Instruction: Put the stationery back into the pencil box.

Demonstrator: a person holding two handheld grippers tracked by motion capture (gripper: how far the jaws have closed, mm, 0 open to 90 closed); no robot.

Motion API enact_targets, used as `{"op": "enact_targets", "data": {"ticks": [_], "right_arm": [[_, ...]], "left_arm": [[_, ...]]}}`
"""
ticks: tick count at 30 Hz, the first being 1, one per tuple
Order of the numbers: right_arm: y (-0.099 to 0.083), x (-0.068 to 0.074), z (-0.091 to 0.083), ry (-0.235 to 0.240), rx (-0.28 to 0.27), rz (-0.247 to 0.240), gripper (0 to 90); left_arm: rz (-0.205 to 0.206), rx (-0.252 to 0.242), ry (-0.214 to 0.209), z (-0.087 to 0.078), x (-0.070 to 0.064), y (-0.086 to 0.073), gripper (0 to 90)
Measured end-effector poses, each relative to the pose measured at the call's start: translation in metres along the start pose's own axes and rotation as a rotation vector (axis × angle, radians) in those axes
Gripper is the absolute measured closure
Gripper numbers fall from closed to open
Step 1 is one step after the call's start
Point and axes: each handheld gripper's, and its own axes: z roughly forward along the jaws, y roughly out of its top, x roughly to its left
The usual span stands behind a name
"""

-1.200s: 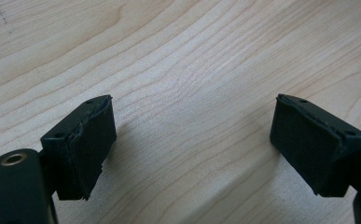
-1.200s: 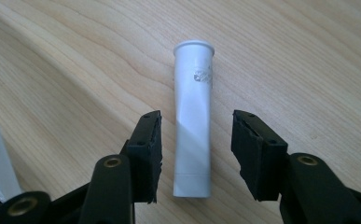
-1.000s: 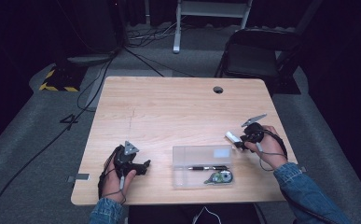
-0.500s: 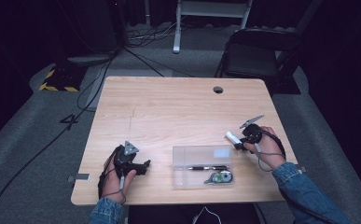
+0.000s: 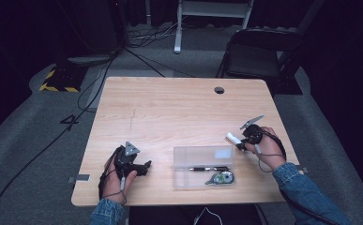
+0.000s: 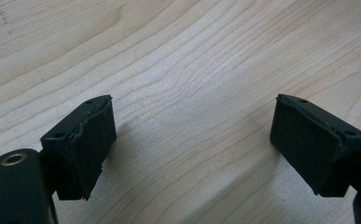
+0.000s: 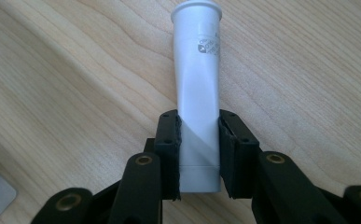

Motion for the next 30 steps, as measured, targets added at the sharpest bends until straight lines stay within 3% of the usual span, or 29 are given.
{"op": "enact_targets", "data": {"ticks": [7, 16, 30], "right_arm": [[0.001, -0.001, -0.006, 0.002, -0.016, 0.021, 71.4], [0.005, 0.001, -0.022, -0.01, -0.045, 0.005, 71.4], [0.014, 0.016, -0.054, 0.033, -0.103, -0.041, 71.4]], "left_arm": [[0.0, 0.002, 0.0, 0.0, 0.0, 0.0, 14.7], [0.0, 0.001, 0.0, 0.0, 0.0, 0.0, 14.7], [-0.001, 0.0, 0.0, 0.0, 0.0, 0.0, 14.7]]}}
